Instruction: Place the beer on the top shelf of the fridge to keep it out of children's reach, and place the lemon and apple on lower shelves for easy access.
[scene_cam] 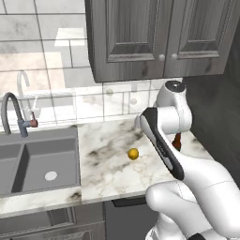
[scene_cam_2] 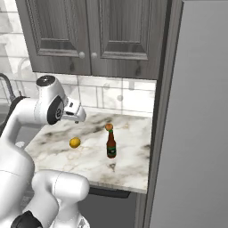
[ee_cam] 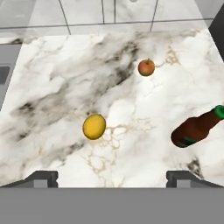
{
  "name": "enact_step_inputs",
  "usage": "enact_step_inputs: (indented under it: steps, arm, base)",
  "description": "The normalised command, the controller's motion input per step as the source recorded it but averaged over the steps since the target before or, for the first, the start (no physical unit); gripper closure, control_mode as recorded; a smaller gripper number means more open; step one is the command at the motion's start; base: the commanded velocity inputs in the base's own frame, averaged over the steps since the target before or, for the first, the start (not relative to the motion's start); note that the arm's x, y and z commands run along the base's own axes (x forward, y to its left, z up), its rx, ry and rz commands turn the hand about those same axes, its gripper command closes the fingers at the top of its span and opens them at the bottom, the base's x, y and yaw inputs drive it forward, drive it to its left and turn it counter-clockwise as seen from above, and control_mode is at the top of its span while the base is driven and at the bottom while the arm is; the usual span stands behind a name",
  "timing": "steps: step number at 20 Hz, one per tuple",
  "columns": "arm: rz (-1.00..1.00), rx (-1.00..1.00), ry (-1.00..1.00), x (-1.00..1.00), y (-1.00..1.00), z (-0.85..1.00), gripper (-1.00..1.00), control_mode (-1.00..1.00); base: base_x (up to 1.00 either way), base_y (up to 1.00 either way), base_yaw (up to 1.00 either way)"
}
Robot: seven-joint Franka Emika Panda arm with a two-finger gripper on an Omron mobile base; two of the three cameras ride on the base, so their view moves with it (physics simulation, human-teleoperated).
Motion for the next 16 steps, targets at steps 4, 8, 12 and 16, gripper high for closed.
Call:
enact_step_inputs:
  steps: [4, 8, 12, 16]
  arm:
    - [-0.03, 0.0, 0.03, 0.0, 0.47, -0.58, -1.0, -1.0]
    - [-0.04, 0.0, 0.08, 0.03, 0.31, -0.48, -1.0, -1.0]
    - [-0.05, 0.0, 0.1, 0.09, 0.1, -0.36, -1.0, -1.0]
    - [-0.06, 0.0, 0.08, 0.17, 0.0, -0.25, -1.0, -1.0]
  base:
    - [0.0, 0.0, 0.0]
    - [0.0, 0.0, 0.0]
    - [0.0, 0.0, 0.0]
    - [0.0, 0.0, 0.0]
